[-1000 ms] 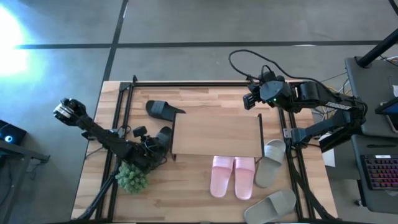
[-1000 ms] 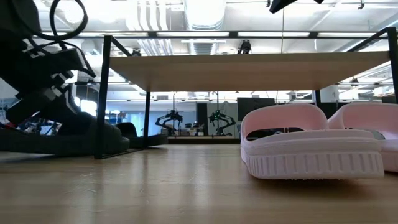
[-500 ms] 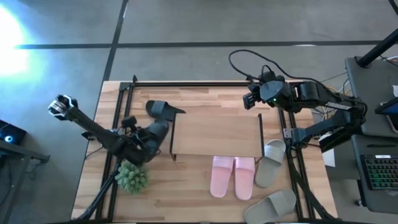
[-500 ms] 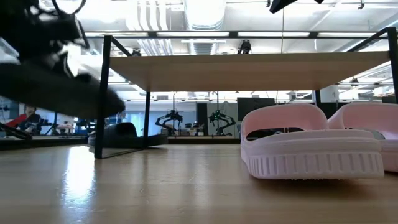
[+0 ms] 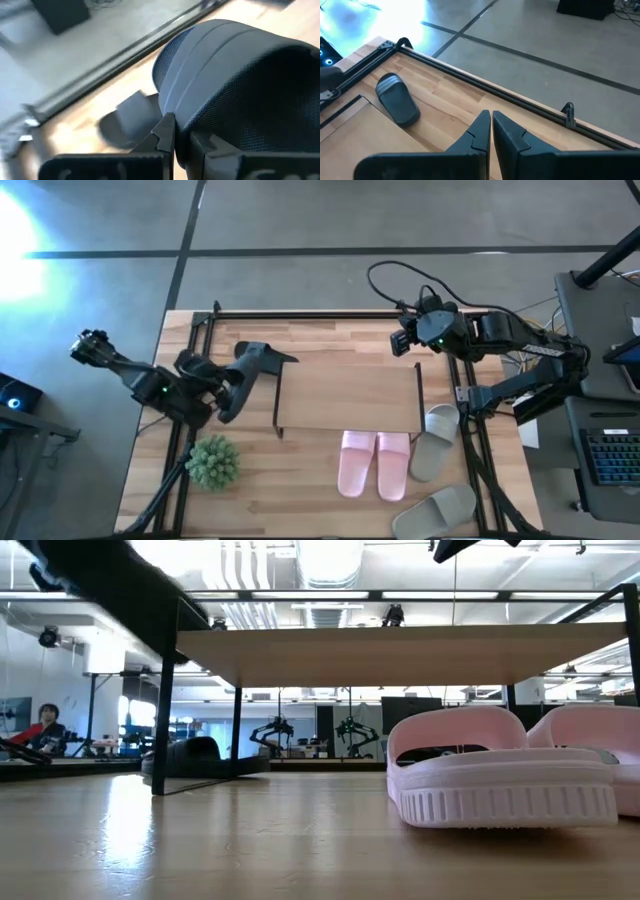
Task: Pick and place slides into the shelf
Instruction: Put the bottom black slide to the center of the table
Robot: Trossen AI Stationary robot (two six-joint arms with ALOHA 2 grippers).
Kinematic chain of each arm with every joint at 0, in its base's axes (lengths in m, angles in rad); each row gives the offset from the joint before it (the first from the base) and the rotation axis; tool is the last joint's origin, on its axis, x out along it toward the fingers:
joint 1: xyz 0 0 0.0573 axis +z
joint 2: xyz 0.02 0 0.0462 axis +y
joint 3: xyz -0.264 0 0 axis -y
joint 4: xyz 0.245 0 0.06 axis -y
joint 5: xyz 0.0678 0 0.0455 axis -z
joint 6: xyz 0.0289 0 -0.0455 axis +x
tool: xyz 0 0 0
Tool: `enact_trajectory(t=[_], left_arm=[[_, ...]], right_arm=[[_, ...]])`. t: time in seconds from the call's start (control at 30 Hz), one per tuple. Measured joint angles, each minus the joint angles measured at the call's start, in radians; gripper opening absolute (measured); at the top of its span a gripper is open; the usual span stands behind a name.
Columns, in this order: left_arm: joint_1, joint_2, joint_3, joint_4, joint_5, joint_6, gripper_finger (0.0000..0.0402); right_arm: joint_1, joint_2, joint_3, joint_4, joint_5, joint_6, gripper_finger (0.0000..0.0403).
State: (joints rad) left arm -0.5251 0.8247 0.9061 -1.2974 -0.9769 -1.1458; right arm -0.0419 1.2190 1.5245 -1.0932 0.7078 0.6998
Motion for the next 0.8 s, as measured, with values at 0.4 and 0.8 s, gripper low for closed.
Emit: enact_trajectory(t=[0.4,0.8], left_arm=[[-0.002,0.234,0.407,0.107,0.344,0.126,0.0000],[-0.005,0.669,0.832,-0.135,0.340,0.217,0.0000]], right_arm=[[0.002,0.000,-0.005,-0.003,-0.003,-0.025,0.0013],[0.007,0.000,-0.005,-0.129,-0.126,-0.014,0.0013]])
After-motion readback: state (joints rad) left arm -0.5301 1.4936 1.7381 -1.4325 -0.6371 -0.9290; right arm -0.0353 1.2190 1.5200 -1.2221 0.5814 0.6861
